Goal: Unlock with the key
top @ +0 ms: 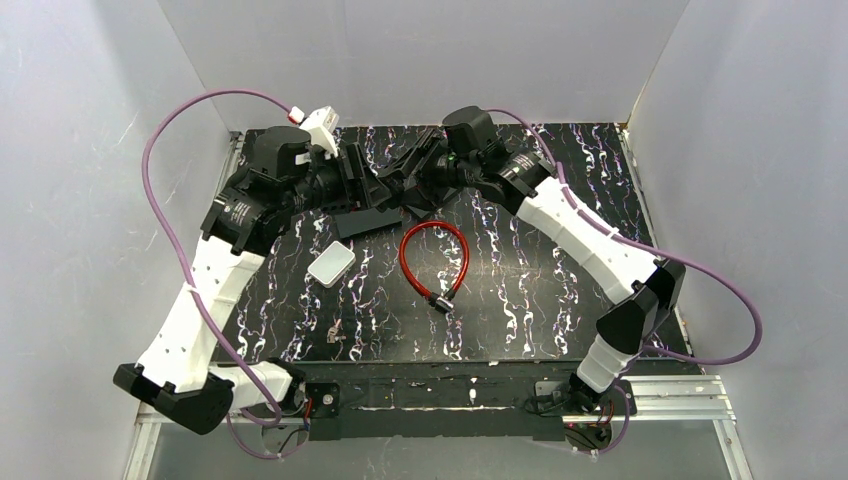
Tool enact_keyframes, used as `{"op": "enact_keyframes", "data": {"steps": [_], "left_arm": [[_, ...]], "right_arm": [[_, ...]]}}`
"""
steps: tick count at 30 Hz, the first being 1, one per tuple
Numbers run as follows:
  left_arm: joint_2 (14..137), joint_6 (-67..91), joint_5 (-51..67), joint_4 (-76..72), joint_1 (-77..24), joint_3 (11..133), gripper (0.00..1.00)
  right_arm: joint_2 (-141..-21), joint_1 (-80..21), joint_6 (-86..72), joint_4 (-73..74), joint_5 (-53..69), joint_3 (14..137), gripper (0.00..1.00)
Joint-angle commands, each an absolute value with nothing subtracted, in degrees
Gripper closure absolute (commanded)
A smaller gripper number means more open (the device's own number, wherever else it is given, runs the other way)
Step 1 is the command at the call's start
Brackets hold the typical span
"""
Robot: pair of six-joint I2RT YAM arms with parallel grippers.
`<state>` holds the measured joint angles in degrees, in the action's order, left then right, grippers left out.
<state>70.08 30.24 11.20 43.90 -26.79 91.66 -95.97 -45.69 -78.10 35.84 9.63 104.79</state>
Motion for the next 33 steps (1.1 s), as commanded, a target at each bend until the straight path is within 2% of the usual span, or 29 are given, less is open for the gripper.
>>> {"op": "enact_keyframes", "data": {"steps": [1,9,14,18,24,29,31,33], "left_arm": [[70.36,30.36,11.43,43.00,-26.48,91.59,0.39],[70.74,35.28,8.05,37.25,-26.47,88.38,0.41],[71.25,37.69,6.96,35.33,-26.46,86.81,0.47],[71.71,39.02,7.53,33.82,-26.46,86.14,0.60],[70.71,39.90,8.12,31.17,-26.46,83.58,0.97],[67.85,38.99,9.23,27.77,-26.46,80.02,1.00],[66.45,38.65,10.08,26.01,-26.46,78.52,1.00],[64.73,38.37,10.61,24.27,-26.38,77.04,1.00]], "right_arm": [[-91.58,-45.53,-77.09,28.09,12.27,108.04,0.99],[-89.91,-45.53,-76.98,24.62,14.09,105.63,0.99],[-88.34,-45.53,-77.31,20.75,15.45,103.30,0.99],[-87.74,-45.53,-77.36,19.03,16.70,102.58,0.99],[-86.59,-45.53,-76.84,16.67,17.36,101.55,0.99],[-83.94,-45.53,-76.55,10.03,16.89,96.29,0.97],[-82.92,-45.53,-76.72,7.83,16.64,93.90,0.87],[-82.28,-45.53,-76.93,6.42,16.37,92.25,0.84]]}}
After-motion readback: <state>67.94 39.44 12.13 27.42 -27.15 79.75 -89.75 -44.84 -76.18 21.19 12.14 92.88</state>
